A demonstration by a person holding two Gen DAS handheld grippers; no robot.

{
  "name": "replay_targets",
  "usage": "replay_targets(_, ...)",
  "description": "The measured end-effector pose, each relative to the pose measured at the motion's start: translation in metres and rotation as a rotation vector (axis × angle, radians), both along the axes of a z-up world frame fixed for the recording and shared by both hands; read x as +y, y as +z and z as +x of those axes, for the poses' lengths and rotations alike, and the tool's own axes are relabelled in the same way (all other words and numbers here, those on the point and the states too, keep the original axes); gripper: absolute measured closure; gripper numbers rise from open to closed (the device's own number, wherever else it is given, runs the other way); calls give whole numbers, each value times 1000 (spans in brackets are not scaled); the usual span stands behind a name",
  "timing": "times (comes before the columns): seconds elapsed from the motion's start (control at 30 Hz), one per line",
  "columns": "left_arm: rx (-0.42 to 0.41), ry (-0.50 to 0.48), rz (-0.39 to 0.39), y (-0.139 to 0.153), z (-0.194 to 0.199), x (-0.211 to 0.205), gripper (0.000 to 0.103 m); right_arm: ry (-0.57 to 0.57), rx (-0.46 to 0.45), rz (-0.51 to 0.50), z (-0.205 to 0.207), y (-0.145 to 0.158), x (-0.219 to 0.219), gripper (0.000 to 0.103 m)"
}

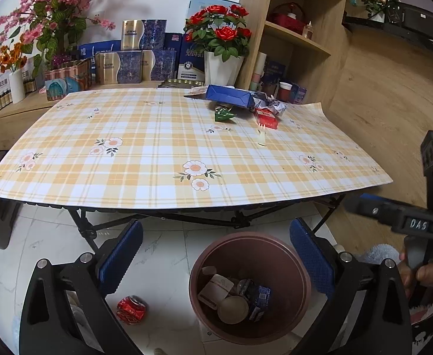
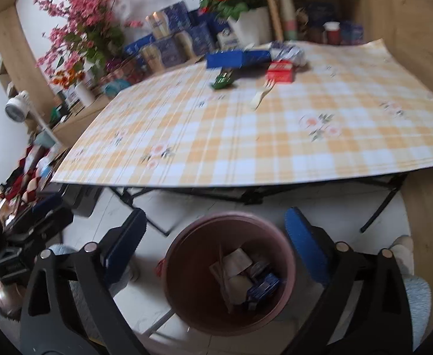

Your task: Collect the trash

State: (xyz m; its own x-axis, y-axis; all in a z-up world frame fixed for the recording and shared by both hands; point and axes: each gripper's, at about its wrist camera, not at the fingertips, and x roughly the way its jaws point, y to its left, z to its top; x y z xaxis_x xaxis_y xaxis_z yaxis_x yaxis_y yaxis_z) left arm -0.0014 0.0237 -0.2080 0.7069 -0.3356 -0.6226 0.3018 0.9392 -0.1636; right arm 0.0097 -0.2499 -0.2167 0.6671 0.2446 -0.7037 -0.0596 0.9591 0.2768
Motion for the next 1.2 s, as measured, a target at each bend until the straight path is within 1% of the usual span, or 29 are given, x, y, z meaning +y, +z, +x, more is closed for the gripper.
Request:
replay_targets(0.13, -15, -9, 14, 4, -3, -2, 6, -31, -7, -4, -1, 4, -5, 6)
replay_targets(0.23, -20, -24, 20, 9, -6, -5, 6, -33, -10, -6, -3, 7, -5, 6)
replay_targets(0.33, -37, -25, 22, 18, -11, -5, 6, -32, -36, -8, -9, 14, -4, 6)
replay_targets(0.43, -40, -19, 11, 24, -16, -5, 6, -30, -57, -7, -16, 21, -4, 6)
replay_targets(0.53, -32, -20, -2, 30, -19, -5, 6, -35, -58, 8, -20, 25, -8, 6)
replay_targets(0.67, -50, -13, -4, 40, -19, -6, 6, -58, -77, 33, -19, 31, -16, 6)
replay_targets(0.9, -82, -27, -14, 55, -15, -13, 6, -75, -130, 36, -23, 46, -24, 6)
replay_targets(1.0, -88, -43, -2, 53, -16, -19, 6, -89, -137, 34, -26, 43, -29, 6)
replay_targets(1.13, -33, -76, 15, 33, -16, -27, 6, -93, -91, 65, -22, 28, -34, 6)
replay_targets(1.2, -10, -67, 22, 26, -14, -25, 6, -99, -73, 69, -19, 22, -35, 6)
